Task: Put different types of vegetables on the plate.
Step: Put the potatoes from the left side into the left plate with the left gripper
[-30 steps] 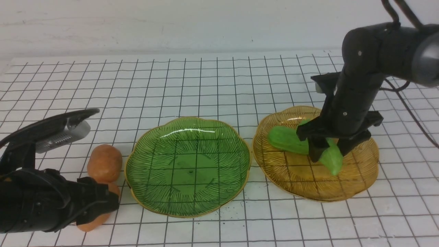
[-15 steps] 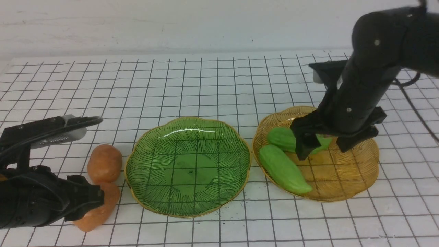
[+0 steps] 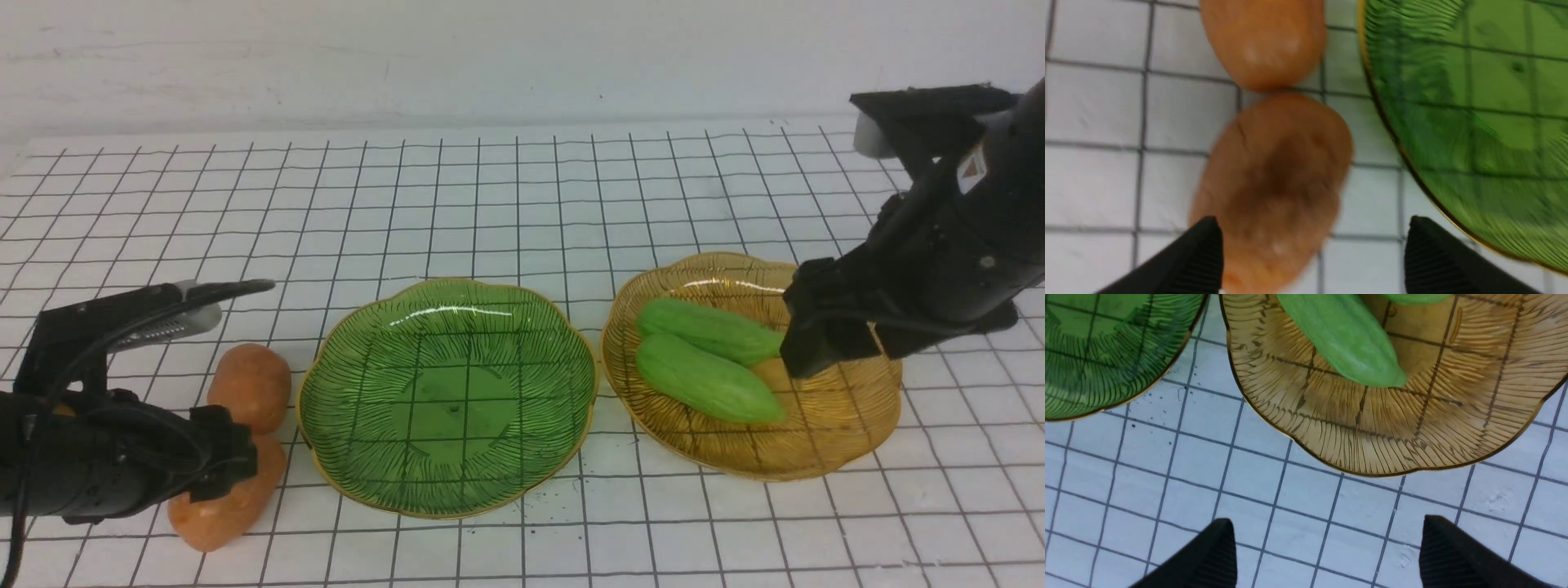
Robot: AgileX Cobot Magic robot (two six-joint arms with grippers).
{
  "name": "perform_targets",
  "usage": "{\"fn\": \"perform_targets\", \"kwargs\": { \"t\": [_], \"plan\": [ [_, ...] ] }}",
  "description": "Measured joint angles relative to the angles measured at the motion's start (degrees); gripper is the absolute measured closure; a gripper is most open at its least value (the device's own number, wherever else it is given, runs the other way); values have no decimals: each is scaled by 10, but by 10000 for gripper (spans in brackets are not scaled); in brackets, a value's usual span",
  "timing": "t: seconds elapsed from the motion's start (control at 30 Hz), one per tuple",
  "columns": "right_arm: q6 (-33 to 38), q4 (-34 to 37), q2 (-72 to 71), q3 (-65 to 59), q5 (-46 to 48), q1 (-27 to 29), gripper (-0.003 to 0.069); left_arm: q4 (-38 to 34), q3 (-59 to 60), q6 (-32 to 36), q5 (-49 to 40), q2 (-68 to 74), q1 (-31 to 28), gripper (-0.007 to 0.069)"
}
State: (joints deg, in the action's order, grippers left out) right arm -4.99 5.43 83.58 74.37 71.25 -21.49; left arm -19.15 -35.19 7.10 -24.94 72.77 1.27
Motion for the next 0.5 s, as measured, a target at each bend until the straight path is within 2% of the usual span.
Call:
{"fn": "perform_targets", "kwargs": {
  "t": [0.2, 0.5],
  "plan": [
    [19, 0, 1, -11, 0, 0, 122, 46, -3, 31, 67, 62, 0, 41],
    [25, 0, 1, -12, 0, 0, 123, 45, -5, 46, 68, 129, 1, 44]
  ]
}}
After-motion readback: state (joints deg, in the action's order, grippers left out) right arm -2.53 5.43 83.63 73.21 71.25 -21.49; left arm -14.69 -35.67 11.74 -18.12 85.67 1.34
